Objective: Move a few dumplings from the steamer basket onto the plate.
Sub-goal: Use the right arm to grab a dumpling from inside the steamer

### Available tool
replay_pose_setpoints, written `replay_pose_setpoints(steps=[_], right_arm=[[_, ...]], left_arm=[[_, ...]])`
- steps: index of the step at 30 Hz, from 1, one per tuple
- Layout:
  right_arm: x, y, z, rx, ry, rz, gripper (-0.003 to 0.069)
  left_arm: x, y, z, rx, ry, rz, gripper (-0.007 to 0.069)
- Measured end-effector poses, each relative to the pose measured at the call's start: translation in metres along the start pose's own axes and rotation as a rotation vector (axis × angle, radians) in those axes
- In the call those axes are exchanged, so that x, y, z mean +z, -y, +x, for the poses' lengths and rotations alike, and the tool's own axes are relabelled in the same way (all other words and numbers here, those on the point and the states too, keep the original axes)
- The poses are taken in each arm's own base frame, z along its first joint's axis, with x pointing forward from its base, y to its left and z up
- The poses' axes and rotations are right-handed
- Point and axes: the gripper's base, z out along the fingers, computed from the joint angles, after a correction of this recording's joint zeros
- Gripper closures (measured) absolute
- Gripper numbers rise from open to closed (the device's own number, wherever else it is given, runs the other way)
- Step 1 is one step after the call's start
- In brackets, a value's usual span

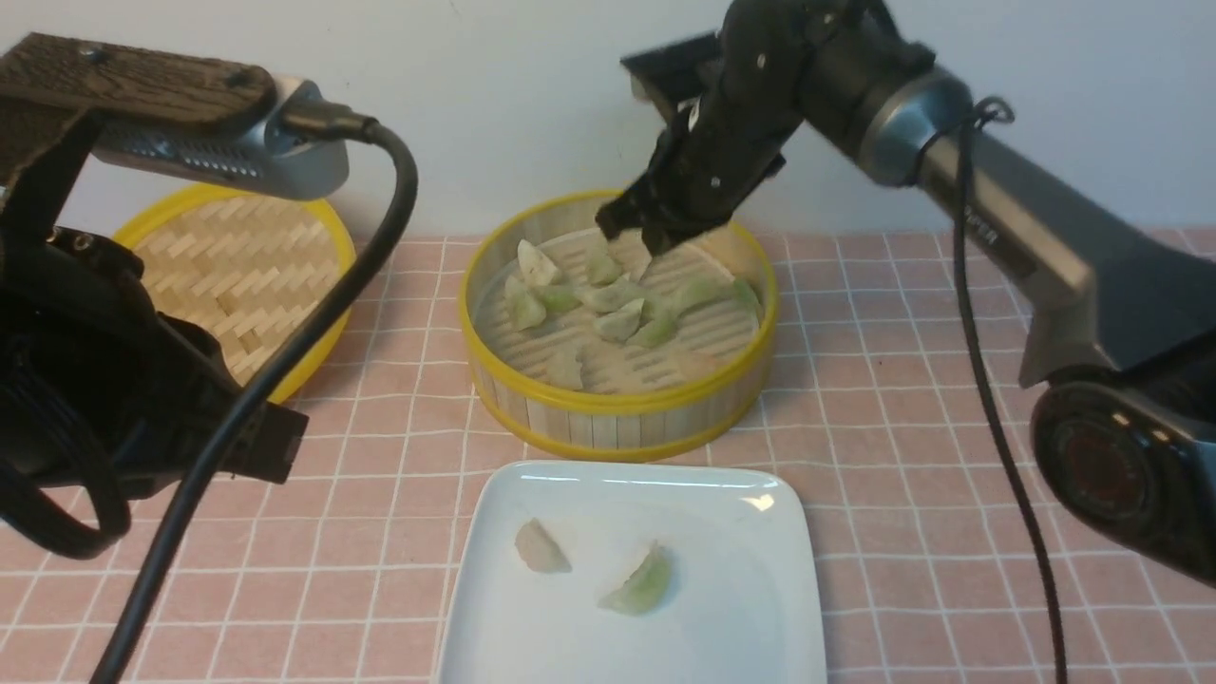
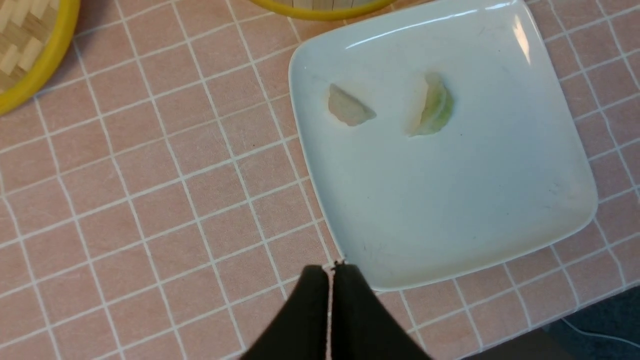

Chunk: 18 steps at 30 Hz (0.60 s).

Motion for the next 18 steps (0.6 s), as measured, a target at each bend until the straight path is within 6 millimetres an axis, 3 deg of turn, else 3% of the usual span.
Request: replay_pose_setpoints(steps=[3,7,10,11,12,15,18], right_arm=[[-0.006,0.000,-0.001,-0.005,0.007,0.000,0.0672],[0.015,0.001,0.016,0.003,-0.089,-0.004,0.0620],[0.035,0.001,0.036,-0.012,-0.188,-0.011,0.0519],[0.041,0.002,0.043,-0.038,-0.221,-0.014,0.0454],[0.043,0.002,0.046,-0.059,-0.232,-0.016,0.0386],[0.047,0.005,0.048,-0.096,-0.242,0.003,0.0270],[0.058,0.008,0.053,-0.116,-0.266,0.030,0.0193]], left_arm=[[0.000,0.001,0.000,-0.003,-0.002,0.008,0.0631],[0.000,0.001,0.000,-0.005,-0.004,0.016,0.0631],[0.000,0.001,0.000,-0.005,-0.004,0.016,0.0631],[0.000,0.001,0.000,-0.005,-0.004,0.016,0.0631],[0.000,0.001,0.000,-0.005,-0.004,0.016,0.0631],[0.000,0.001,0.000,-0.005,-0.004,0.016,0.0631],[0.000,0.001,0.000,-0.005,-0.004,0.016,0.0631]])
